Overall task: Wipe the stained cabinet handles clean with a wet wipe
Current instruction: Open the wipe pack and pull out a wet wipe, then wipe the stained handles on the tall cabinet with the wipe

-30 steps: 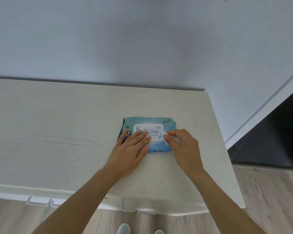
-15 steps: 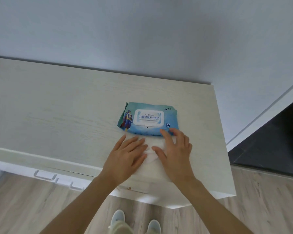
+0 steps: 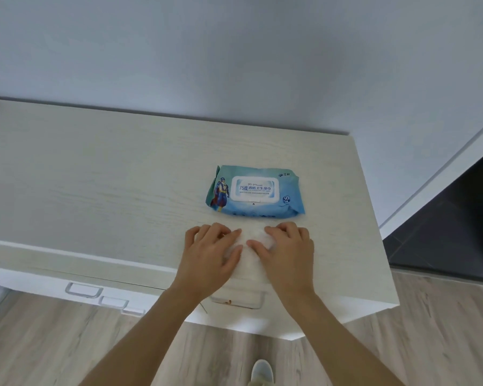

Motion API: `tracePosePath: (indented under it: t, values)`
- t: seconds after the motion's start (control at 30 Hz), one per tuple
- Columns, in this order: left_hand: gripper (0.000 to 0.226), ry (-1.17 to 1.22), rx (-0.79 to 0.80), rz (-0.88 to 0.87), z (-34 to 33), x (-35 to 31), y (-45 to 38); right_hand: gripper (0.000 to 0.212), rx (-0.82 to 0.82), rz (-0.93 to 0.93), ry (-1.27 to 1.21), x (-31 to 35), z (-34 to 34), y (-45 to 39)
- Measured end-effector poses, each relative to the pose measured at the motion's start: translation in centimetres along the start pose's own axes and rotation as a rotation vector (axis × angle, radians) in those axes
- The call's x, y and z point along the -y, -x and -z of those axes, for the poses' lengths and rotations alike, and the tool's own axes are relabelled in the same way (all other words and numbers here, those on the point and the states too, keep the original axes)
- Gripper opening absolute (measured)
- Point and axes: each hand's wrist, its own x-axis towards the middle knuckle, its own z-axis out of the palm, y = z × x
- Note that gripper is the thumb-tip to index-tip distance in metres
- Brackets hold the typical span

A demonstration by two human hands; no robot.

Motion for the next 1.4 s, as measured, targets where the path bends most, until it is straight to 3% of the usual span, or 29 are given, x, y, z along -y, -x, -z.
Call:
tracePosePath:
  t: [0.13, 0.37, 0.53, 0.67, 0.9, 1.07, 1.17, 1.4]
  values:
    - [0.045, 0.042, 0.011, 0.054, 1.6, 2.8, 1.8, 0.018, 0.015, 0.032, -0.055, 1.4, -0.6, 0.7]
    - [0.045, 0.075, 0.036, -0.041, 3.5, 5.4, 4.4, 0.020, -0.060, -0.069, -0.402, 4.1, 0.3, 3.5]
    - [0.046, 0.011, 0.077, -0.135, 4.0, 5.8, 6.5, 0.028, -0.101, -0.270, -0.596, 4.8, 1.3, 5.7]
    - [0.048, -0.075, 0.113, -0.200, 3.8, 5.8, 8.3, 0.028, -0.144, -0.359, -0.583, 4.3, 2.0, 7.4]
    - [0.055, -0.103, 0.090, -0.117, 3.1, 4.7, 10.3, 0.031, -0.112, -0.458, -0.631, 1.5, 3.2, 9.0]
    - [0.066, -0.103, 0.070, -0.066, 2.6, 3.6, 11.4, 0.016, -0.031, -0.471, -0.673, 0.2, 3.5, 9.9]
    - [0.065, -0.105, 0.036, -0.071, 1.8, 3.1, 11.7, 0.031, 0.005, -0.446, -0.658, -0.6, 3.0, 10.5]
    - [0.060, -0.231, -0.152, -0.222, -3.3, 4.9, 11.1, 0.026, -0.199, -0.241, -0.665, -2.7, -0.2, 11.0]
